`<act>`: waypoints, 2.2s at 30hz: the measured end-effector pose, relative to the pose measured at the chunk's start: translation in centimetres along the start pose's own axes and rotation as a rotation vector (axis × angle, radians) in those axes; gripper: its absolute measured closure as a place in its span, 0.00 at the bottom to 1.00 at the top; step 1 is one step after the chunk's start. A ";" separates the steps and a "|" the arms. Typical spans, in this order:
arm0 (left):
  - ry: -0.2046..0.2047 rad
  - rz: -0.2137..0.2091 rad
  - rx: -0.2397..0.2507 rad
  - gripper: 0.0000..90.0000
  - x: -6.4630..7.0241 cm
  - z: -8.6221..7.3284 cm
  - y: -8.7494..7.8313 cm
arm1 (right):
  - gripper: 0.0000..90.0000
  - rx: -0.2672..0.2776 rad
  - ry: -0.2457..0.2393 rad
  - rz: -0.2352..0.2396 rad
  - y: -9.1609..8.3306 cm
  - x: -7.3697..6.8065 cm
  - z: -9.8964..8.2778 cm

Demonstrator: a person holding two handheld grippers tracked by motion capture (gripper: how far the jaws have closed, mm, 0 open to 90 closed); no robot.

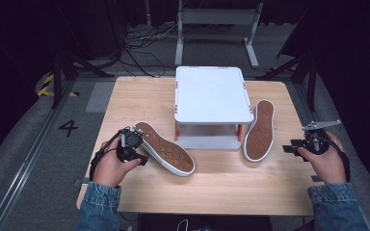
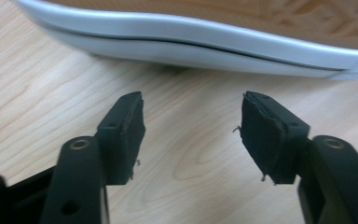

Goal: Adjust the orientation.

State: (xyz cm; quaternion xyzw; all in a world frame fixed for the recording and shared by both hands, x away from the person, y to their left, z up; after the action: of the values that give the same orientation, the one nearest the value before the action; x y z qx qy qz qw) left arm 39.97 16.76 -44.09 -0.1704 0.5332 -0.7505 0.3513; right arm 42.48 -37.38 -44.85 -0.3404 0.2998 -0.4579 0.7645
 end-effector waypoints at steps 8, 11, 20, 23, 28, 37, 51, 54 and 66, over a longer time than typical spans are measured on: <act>-0.088 -0.075 0.140 0.60 0.3 1.6 -1.5 | 0.56 -0.011 0.006 0.001 0.2 -0.2 -0.1; -0.070 -0.111 0.198 0.82 1.2 3.6 -1.8 | 0.59 -0.009 0.005 -0.009 0.2 -0.3 -0.4; -0.024 -0.109 0.152 0.98 1.5 4.4 -0.7 | 0.58 0.023 -0.002 -0.040 -0.9 -0.1 -1.2; -0.015 -0.124 0.116 0.99 1.7 4.4 -0.2 | 0.58 0.030 0.008 -0.046 -1.2 0.2 -1.5; -0.014 -0.138 0.094 0.96 1.8 4.2 0.1 | 0.56 0.038 0.012 -0.046 -1.5 0.2 -1.6; -0.017 -0.152 0.046 0.95 2.0 2.6 0.2 | 0.52 0.036 -0.016 -0.048 -1.0 -0.1 -0.7; -0.040 -0.170 -0.039 0.87 2.0 -0.6 1.2 | 0.51 0.028 -0.047 -0.037 -0.2 -0.9 0.2; -0.051 -0.185 -0.035 0.82 2.2 -0.8 1.5 | 0.51 0.017 -0.049 -0.032 0.1 -1.1 0.2; -0.034 -0.184 0.042 0.65 2.2 0.1 -0.6 | 0.51 0.032 -0.050 -0.035 -0.3 -1.0 0.4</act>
State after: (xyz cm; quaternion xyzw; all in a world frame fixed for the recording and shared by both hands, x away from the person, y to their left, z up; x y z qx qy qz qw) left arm 38.28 15.22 -43.77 -0.2239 0.4932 -0.7878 0.2932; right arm 42.26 -36.47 -44.20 -0.3449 0.2671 -0.4674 0.7690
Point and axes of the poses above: each handheld gripper's, and its own axes: y roughly forward along the jaws, z roughly out of its top, x roughly to its right, the point moved 5 cm from there along y, roughly forward along the jaws, and after that the axes turned 9 degrees about y, right-handed, at the moved point
